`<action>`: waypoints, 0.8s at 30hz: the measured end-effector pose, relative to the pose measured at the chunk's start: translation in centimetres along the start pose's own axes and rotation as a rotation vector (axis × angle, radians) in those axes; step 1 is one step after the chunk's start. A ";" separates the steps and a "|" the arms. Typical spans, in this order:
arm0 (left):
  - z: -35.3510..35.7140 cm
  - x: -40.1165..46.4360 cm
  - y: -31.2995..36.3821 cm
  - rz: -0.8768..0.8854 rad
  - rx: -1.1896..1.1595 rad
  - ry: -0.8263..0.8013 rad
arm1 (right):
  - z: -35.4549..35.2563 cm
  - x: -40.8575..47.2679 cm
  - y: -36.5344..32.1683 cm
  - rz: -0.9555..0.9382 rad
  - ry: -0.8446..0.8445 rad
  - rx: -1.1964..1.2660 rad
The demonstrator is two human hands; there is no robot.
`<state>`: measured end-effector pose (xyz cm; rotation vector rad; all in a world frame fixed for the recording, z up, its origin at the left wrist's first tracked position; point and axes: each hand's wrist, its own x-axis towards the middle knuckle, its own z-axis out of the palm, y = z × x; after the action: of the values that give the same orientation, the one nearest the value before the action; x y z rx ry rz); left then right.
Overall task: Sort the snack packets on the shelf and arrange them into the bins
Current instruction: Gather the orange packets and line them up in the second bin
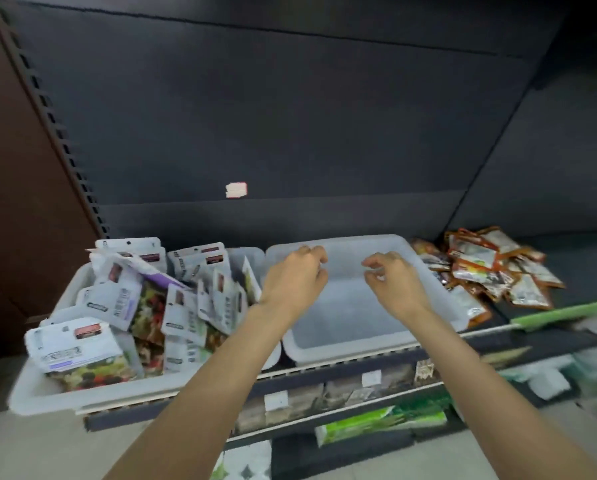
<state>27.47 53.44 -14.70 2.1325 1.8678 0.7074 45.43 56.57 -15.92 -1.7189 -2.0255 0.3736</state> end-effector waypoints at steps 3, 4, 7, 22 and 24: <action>4.4 2.5 5.1 0.030 0.010 -0.029 | -2.7 0.3 6.7 0.048 0.021 -0.023; 6.0 3.5 6.8 0.036 0.008 -0.042 | -3.6 0.5 9.0 0.066 0.026 -0.027; 11.2 6.6 11.7 0.038 -0.010 -0.073 | -5.8 1.4 15.9 0.096 0.025 -0.046; 27.1 19.9 26.4 0.090 0.168 -0.255 | -11.9 12.3 39.2 0.170 -0.190 -0.130; 28.4 21.5 26.1 0.029 0.167 -0.278 | -11.4 13.7 40.5 0.166 -0.222 -0.150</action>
<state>65.64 74.21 -22.46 2.2266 1.8025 0.2487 84.25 76.46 -23.41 -2.0237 -2.1163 0.4968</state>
